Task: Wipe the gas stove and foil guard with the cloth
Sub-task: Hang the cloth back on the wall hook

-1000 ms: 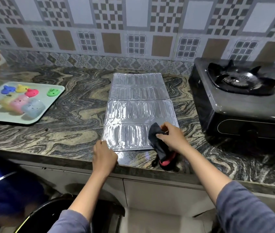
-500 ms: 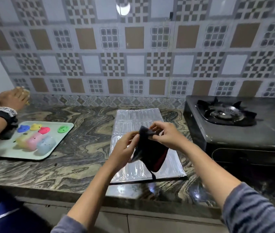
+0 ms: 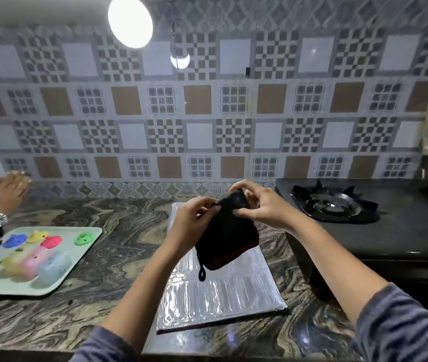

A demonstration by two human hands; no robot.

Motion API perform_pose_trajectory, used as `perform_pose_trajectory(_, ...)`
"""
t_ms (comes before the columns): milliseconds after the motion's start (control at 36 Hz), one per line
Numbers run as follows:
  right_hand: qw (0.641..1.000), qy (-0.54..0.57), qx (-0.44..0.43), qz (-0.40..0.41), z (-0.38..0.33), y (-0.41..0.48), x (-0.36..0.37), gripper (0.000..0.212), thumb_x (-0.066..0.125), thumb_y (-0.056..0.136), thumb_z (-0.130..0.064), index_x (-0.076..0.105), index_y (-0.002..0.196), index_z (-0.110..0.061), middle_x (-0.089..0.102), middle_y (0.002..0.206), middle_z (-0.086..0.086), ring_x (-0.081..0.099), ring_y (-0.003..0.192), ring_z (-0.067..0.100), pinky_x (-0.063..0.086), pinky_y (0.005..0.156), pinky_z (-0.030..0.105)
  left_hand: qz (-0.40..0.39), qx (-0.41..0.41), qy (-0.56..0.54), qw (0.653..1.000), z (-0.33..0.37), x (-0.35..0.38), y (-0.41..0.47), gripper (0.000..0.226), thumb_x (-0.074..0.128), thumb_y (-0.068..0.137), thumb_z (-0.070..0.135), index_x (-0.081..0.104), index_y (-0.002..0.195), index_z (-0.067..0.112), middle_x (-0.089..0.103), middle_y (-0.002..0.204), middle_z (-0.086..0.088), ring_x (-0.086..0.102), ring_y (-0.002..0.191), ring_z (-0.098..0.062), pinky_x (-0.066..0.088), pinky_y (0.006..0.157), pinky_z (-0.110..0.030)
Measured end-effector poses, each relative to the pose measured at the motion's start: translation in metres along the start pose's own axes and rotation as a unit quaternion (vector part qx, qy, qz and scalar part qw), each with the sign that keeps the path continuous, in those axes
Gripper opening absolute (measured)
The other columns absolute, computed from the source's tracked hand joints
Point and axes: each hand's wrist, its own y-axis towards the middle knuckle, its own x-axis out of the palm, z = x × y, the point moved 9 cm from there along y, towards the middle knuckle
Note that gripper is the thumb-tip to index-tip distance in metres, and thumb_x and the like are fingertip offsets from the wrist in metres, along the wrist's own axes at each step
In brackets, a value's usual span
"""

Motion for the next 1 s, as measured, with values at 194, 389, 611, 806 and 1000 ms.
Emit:
perform_pose_trajectory(194,0.991,-0.004,-0.008,0.136,0.007,0.011,-0.043,0.009,0.063,0.087,-0.028,0.061,0.088,-0.019,0.062,0.076,0.014,0.057,0.075,0.028,0.044,0.069,0.036,-0.007,0.025,0.0,1.0,0.007,0.007,0.028,0.012,0.066,0.084,0.013,0.069,0.092,0.004,0.058,0.07,0.011,0.052,0.064,0.004,0.041,0.063,-0.009)
perform_pose_trajectory(389,0.979,-0.051,0.002,0.196,0.022,0.019,-0.085,0.004,0.062,0.087,-0.016,0.059,0.085,-0.017,0.061,0.076,0.001,0.055,0.074,0.016,0.043,0.065,0.024,-0.069,0.003,-0.001,0.998,0.009,0.052,0.061,0.016,0.066,0.084,0.022,0.067,0.095,0.011,0.057,0.076,0.006,0.05,0.065,-0.001,0.04,0.058,-0.003)
perform_pose_trajectory(611,0.964,-0.107,0.017,0.244,0.065,0.032,-0.144,0.011,0.062,0.084,-0.011,0.055,0.077,-0.015,0.061,0.077,0.002,0.055,0.072,0.018,0.041,0.06,0.027,-0.108,-0.015,0.021,0.994,0.017,0.112,0.114,0.023,0.059,0.089,0.023,0.064,0.107,0.009,0.066,0.096,-0.006,0.062,0.085,-0.018,0.047,0.061,-0.017)
perform_pose_trajectory(806,0.971,-0.103,0.045,0.211,0.117,0.064,-0.189,0.014,0.057,0.085,-0.006,0.05,0.077,-0.015,0.062,0.082,0.009,0.063,0.082,0.028,0.05,0.073,0.039,-0.169,-0.03,0.067,0.983,0.01,0.16,0.173,0.017,0.059,0.089,0.022,0.067,0.097,0.01,0.069,0.096,-0.007,0.065,0.09,-0.021,0.055,0.079,-0.033)
perform_pose_trajectory(1000,0.973,-0.093,-0.008,0.212,0.129,0.112,-0.228,0.017,0.067,0.081,-0.018,0.056,0.093,-0.015,0.058,0.089,-0.002,0.055,0.079,0.015,0.042,0.06,0.018,-0.081,0.028,0.112,0.99,0.032,0.158,0.257,0.02,0.055,0.091,0.021,0.065,0.104,0.009,0.064,0.093,-0.003,0.058,0.084,-0.015,0.046,0.067,-0.019)
